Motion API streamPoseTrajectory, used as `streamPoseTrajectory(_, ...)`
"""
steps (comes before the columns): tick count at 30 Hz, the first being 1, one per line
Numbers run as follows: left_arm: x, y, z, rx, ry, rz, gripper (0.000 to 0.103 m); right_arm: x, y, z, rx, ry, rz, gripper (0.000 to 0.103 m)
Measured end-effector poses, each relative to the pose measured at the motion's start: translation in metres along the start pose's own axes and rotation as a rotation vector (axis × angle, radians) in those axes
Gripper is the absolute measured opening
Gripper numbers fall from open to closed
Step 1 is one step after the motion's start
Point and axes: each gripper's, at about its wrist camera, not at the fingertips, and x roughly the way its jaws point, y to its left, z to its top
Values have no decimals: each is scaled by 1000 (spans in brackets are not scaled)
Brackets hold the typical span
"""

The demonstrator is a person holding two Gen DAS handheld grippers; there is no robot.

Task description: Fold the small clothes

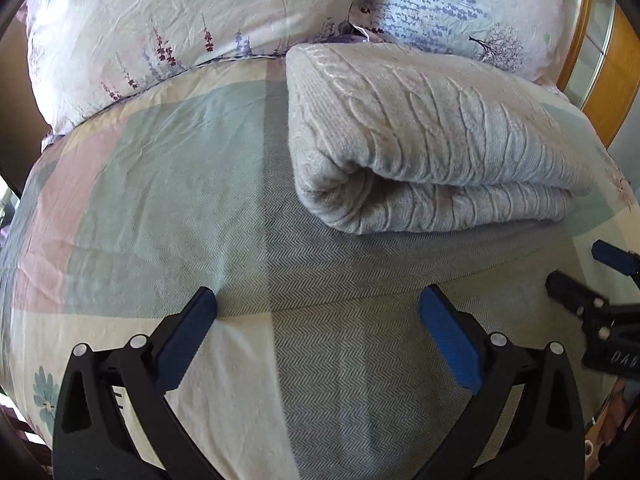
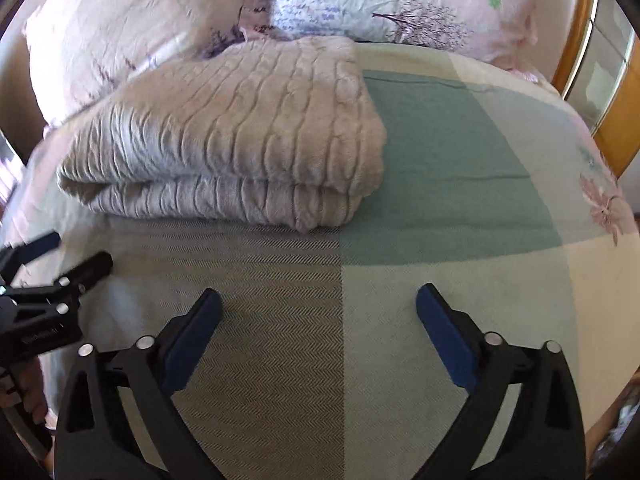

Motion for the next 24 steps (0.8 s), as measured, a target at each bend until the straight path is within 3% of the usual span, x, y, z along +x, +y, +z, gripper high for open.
streamPoseTrajectory(7,-3,0,-9,6,-62,0,101,1,4,-2,37,-21,-31,102)
streamPoseTrajectory(14,-3,-1,-9,10,-69,2,101,0,4,-11,18,-91,-30,102)
streamPoseTrajectory(24,-4,-2,-10,9,-70,3,101,3,6,-11,19,-106,-30,102)
